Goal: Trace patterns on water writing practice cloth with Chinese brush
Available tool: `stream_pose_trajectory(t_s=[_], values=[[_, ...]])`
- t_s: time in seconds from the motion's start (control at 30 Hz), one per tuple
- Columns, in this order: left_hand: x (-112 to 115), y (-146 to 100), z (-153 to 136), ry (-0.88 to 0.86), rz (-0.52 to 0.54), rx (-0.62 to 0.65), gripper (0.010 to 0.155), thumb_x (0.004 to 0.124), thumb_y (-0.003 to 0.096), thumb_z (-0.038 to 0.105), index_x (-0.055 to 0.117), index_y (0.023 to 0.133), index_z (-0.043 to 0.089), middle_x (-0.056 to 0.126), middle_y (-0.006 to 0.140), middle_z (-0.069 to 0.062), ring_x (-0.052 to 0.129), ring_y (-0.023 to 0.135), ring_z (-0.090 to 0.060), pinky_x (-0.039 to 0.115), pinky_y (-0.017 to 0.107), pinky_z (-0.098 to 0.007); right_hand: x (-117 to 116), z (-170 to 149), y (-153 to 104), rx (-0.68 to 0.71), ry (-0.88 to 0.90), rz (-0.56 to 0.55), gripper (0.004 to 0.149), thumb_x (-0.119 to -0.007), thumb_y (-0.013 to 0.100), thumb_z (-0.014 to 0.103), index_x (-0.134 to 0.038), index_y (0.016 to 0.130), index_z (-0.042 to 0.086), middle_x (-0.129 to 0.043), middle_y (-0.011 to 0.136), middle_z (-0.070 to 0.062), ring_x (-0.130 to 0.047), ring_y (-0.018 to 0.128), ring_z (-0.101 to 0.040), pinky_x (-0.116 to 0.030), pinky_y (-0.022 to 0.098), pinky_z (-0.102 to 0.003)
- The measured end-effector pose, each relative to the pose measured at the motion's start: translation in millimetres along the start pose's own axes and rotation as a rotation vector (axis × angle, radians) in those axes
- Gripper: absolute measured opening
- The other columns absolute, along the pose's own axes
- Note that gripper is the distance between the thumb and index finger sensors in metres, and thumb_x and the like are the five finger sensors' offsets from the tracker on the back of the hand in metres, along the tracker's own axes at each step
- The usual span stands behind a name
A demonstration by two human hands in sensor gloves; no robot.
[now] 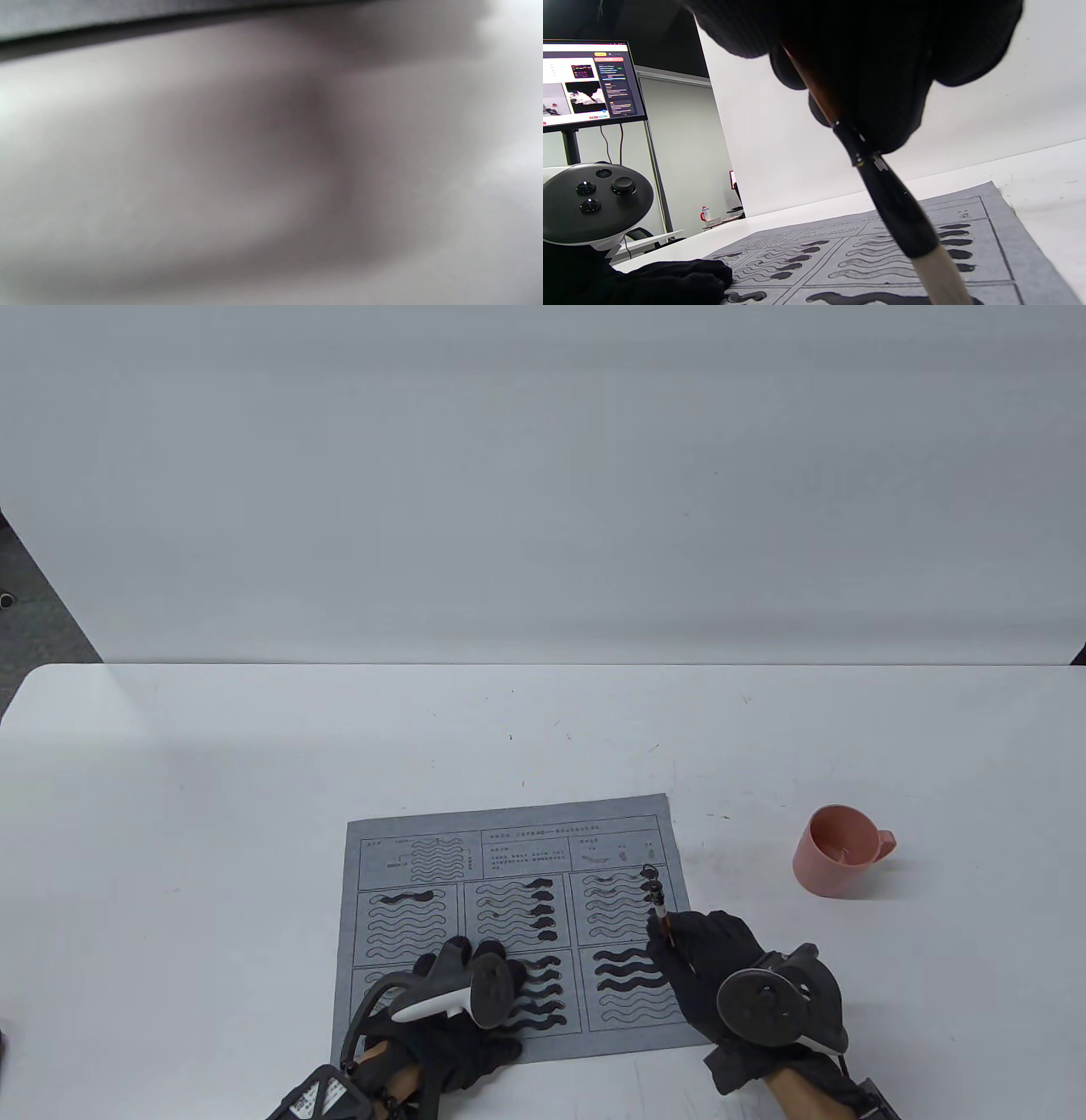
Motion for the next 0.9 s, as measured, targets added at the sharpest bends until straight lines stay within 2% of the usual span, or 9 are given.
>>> stream_pose_trajectory(t_s=[0.3,0.5,0.9], values=[[-0.1,0.0,0.0,0.0,-0.001,0.0,0.085,0.043,0.0435,0.067,-0.021,0.094,0.047,-0.033,0.101,0.011,-0.03,0.096,-0.032,-0.007,0.072,-0.06,1.2,0.2,-0.8,0.006,0.015,-0.029,0.04,-0.069,0.056,0.033,-0.076,0.087,0.008,-0.095,0.078,-0.015,-0.103,0.06,-0.034,-0.076,0.054,-0.063],[0.0,0.0,0.1,0.001,0.0,-0.001,0.085,0.043,0.0435,0.067,-0.021,0.094,0.047,-0.033,0.101,0.011,-0.03,0.096,-0.033,-0.007,0.072,-0.06,0.0,-0.3,-0.7,0.004,0.028,-0.006,0.04,-0.069,0.056,0.033,-0.076,0.087,0.008,-0.095,0.078,-0.015,-0.103,0.06,-0.034,-0.076,0.054,-0.063],[0.1,0.2,0.2,0.001,0.0,-0.001,0.085,0.043,0.0435,0.067,-0.021,0.094,0.047,-0.033,0.101,0.01,-0.03,0.096,-0.033,-0.006,0.072,-0.06,8.6,-1.1,-2.4,-0.01,0.101,-0.054,0.04,-0.069,0.056,0.034,-0.076,0.087,0.008,-0.095,0.078,-0.015,-0.103,0.059,-0.034,-0.076,0.054,-0.063]])
Point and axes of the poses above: the tracker on the back of each hand, its own z axis roughly to the thumb side, its own y axis roughly from the wrist to the fingertips, x = y × z, the point moved 2 cm from there along y, roughly from the wrist to the fingertips
